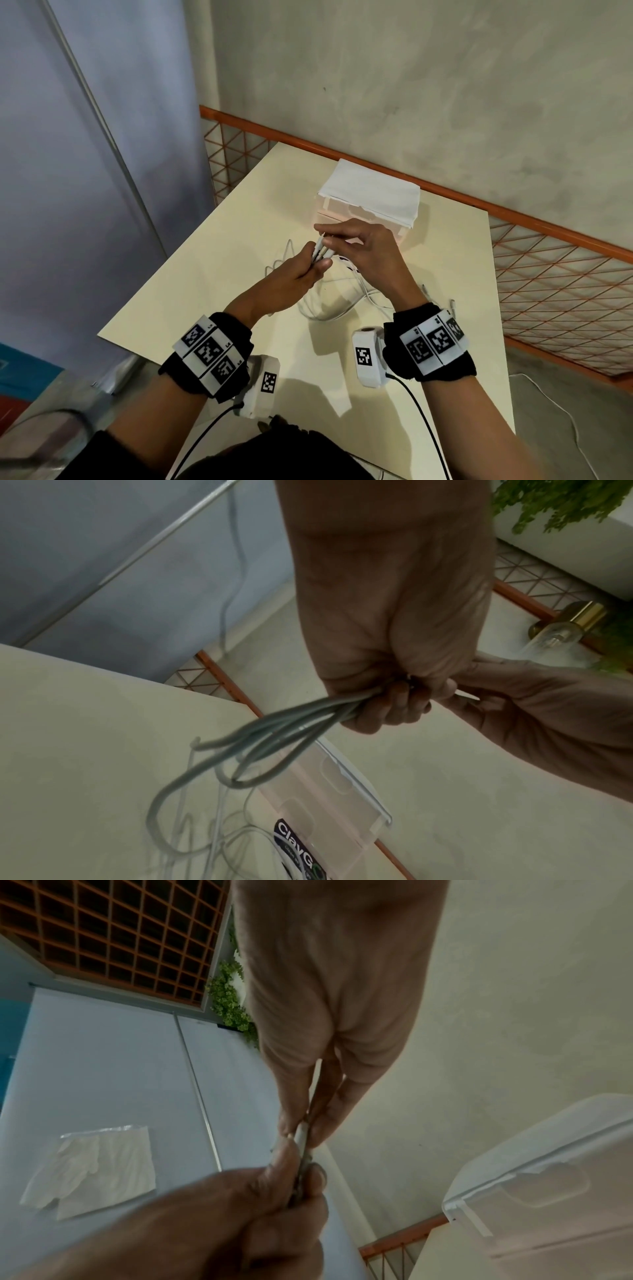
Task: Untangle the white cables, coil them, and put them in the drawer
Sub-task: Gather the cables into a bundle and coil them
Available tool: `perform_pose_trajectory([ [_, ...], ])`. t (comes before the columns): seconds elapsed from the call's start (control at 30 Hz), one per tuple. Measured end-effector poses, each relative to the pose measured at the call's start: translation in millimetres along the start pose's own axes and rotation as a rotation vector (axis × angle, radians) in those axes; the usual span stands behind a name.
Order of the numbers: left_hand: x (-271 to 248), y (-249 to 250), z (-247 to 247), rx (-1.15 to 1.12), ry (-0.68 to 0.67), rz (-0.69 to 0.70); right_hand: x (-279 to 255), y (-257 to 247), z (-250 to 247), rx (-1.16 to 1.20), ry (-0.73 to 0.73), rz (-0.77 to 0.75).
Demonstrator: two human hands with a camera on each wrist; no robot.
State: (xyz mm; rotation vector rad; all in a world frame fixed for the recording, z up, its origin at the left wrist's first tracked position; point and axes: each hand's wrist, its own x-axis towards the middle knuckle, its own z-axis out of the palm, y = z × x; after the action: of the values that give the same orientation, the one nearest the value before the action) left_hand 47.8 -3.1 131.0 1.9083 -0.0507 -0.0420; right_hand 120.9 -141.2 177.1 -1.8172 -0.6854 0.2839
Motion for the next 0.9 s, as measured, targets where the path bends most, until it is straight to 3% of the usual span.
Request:
perform_pose_trajectory([
  [0.27, -3.4, 6.1, 6.3, -0.08, -0.05, -0.027, 0.7, 2.2, 0.5, -0.127, 0.013, -0.035],
  [0.43, -4.4, 7.2, 4.8, -0.153, 0.035, -0.035, -5.1, -0.9, -4.8, 0.003, -0.026, 0.037],
  [0.6, -4.6, 5.6, 6.4, -0.254, 0.028, -0.026, -7.4, -6.1, -6.0, 0.136, 0.011, 0.059],
  [0.9, -2.9, 4.9, 4.6, -0.215, 0.013, -0.06, -2.4, -5.4, -13.0, 0.033, -0.043, -0.011],
])
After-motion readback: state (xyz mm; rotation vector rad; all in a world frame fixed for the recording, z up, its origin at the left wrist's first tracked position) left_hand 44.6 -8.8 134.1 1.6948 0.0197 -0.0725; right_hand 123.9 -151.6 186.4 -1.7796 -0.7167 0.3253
